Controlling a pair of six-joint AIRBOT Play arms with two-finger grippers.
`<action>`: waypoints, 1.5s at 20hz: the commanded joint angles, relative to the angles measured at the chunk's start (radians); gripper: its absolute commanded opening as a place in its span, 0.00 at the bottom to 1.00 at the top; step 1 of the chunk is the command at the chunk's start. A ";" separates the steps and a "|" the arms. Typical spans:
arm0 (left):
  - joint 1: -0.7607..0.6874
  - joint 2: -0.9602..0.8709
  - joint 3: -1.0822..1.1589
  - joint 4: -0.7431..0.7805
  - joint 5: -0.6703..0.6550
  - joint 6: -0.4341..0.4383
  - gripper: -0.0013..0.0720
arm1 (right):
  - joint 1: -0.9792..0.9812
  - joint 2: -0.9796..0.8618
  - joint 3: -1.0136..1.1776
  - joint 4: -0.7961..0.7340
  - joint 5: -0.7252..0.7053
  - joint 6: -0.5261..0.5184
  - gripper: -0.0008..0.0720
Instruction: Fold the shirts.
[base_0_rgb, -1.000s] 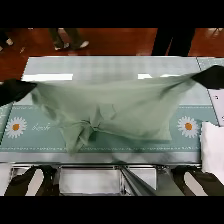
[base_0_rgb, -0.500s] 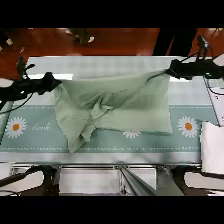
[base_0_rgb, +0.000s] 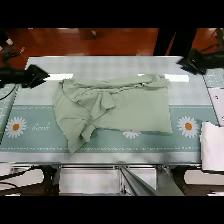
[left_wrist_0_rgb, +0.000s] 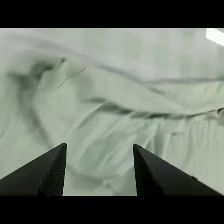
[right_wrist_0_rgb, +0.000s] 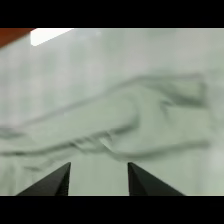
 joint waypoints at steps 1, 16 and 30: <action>0.160 0.139 -0.143 0.095 -0.112 -0.026 0.71 | -0.078 0.115 -0.110 -0.267 0.187 0.033 0.57; 0.235 0.209 -0.666 -0.063 0.030 0.010 0.71 | -0.095 0.461 -0.667 0.016 -0.034 -0.098 0.57; 0.006 0.121 -0.664 -0.060 0.147 -0.106 0.71 | -0.095 0.461 -0.667 0.016 -0.034 -0.100 0.57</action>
